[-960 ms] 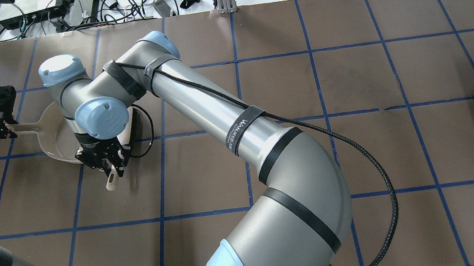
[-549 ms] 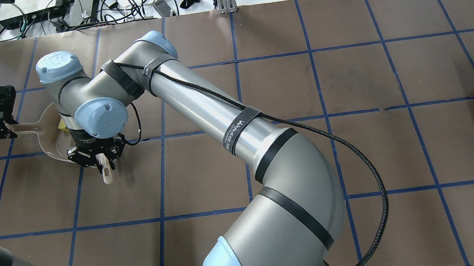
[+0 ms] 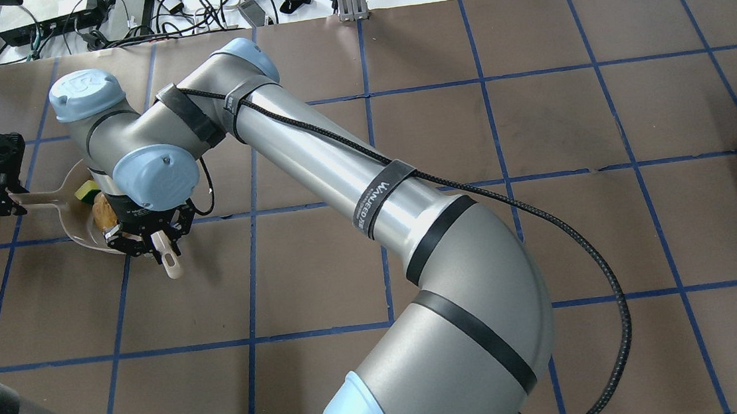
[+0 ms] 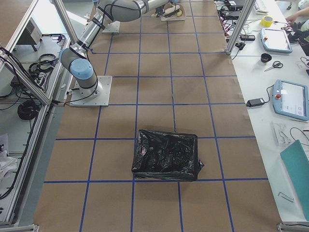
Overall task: Sweep and dump trash in nearest bin
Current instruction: 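Lift the loaded dustpan over the bin with the left gripper and tip it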
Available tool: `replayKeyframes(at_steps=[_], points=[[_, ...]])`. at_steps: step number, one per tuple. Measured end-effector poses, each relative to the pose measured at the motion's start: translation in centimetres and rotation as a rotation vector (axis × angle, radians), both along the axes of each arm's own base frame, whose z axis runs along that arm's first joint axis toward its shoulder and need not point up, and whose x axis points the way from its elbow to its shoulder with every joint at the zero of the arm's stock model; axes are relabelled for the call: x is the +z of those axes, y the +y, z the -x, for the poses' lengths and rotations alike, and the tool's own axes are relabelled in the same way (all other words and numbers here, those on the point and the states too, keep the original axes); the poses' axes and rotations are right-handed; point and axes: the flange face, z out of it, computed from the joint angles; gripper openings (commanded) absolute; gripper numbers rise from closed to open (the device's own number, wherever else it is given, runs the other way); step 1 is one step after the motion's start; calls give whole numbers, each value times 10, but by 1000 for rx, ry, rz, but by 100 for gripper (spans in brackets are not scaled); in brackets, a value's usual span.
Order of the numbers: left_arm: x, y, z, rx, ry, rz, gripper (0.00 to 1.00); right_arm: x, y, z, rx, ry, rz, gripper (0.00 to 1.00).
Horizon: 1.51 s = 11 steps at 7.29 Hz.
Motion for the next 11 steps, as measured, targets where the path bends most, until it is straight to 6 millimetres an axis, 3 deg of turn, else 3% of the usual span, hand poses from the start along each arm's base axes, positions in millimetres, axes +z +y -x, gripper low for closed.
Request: replayKeyframes(at_steps=[3, 5, 7, 9, 11], points=[[3, 0, -1, 0, -3, 4, 0, 37, 12, 61, -225, 135, -71, 0], [14, 2, -5, 0, 16, 26, 0, 54, 41, 120, -263, 241, -101, 0], [20, 17, -31, 34, 75, 29, 0, 48, 84, 190, -238, 311, -92, 0], [22, 30, -43, 62, 157, 15, 0, 27, 123, 256, -244, 307, -70, 0], [44, 45, -61, 85, 221, -17, 0, -3, 157, 295, -320, 276, -47, 0]])
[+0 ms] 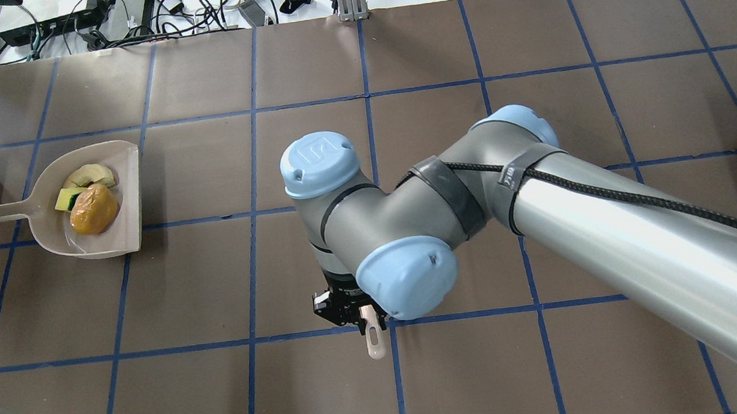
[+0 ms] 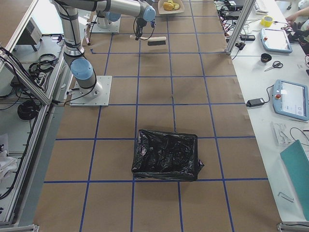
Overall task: Sweep and dump trash in nearest bin
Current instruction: 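Lift the loaded dustpan over the bin with the left gripper and tip it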
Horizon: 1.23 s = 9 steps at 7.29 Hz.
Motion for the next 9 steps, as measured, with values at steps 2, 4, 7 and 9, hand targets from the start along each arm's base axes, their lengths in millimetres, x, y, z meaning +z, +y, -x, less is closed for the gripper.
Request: replayKeyframes(at_steps=[2, 4, 7, 9], points=[[29, 15, -30, -7, 26, -13, 0, -14, 15, 8, -120, -20, 11, 0], [54, 27, -76, -15, 21, 0, 0, -17, 18, 9, -156, -23, -1, 0], [88, 30, -154, -35, -49, 34, 0, -21, 17, 14, -162, -7, -22, 0], [91, 35, -216, -5, -79, 52, 0, -23, 12, 18, -175, -7, -28, 36]])
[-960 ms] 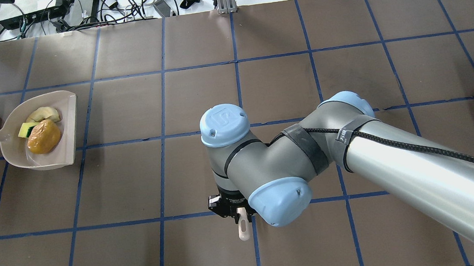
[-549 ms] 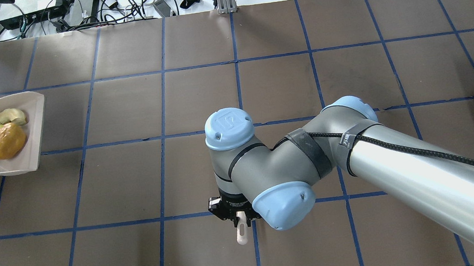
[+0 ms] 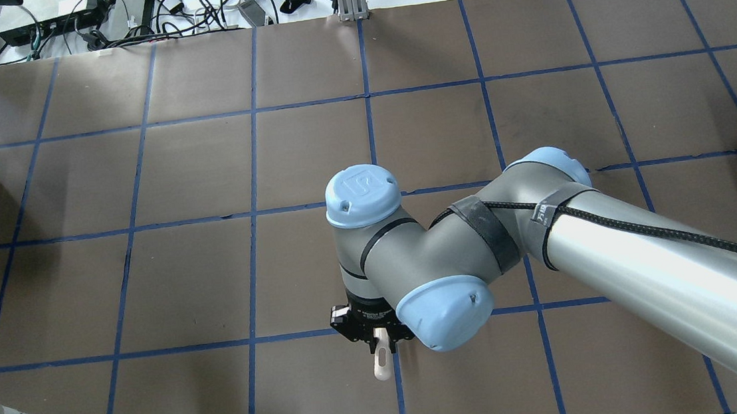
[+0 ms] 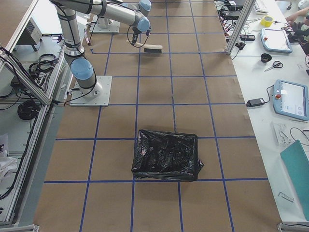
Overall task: Sweep and dump trash in nearest bin
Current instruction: 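Lift the loaded dustpan over the bin with the left gripper and tip it, then lower the brush onto the table and release it with the right gripper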
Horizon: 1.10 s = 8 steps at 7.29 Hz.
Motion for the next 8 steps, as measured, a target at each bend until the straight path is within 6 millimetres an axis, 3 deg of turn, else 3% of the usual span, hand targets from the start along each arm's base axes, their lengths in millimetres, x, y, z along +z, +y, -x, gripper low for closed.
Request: replayKeyframes(at_steps=[1, 2, 6, 8], points=[[-1, 6, -36, 16, -12, 10, 0, 0, -4, 3, -10, -1, 0, 57], [-1, 11, -68, 32, -19, 14, 0, -1, -9, 8, -11, -6, -1, 84], [3, 37, -146, 64, -147, 84, 0, 3, -17, 13, 19, -18, 21, 97], [21, 40, -158, 121, -226, 139, 0, 32, -32, 9, 24, -21, 84, 98]])
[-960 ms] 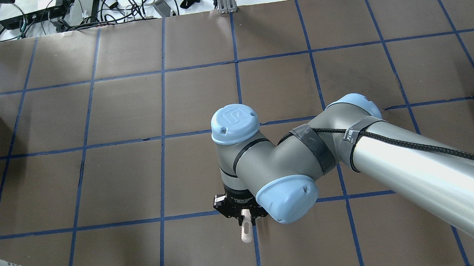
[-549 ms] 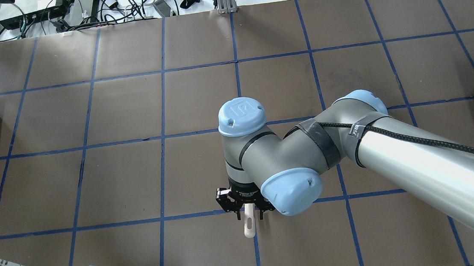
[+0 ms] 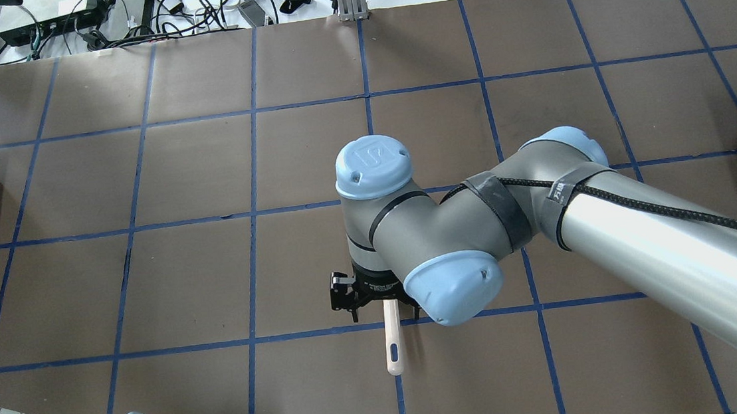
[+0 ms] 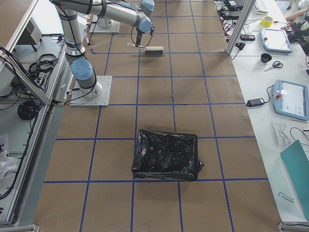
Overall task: Sweep and dump trash in nearest bin
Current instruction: 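Lower the brush onto the table and release it with the right gripper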
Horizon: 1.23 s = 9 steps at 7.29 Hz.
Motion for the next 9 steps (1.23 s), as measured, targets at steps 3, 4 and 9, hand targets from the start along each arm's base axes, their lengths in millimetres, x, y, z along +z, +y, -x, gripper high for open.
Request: replayKeyframes(at_steps=[3, 4, 9], points=[[35, -16, 13, 44, -108, 90, 0, 118, -35, -7, 16, 10, 122, 100], [36, -25, 20, 51, -155, 109, 0, 162, -41, -9, 16, -1, 156, 100], [27, -38, 79, 37, -447, 100, 0, 250, -89, 62, 4, 25, 266, 100]])
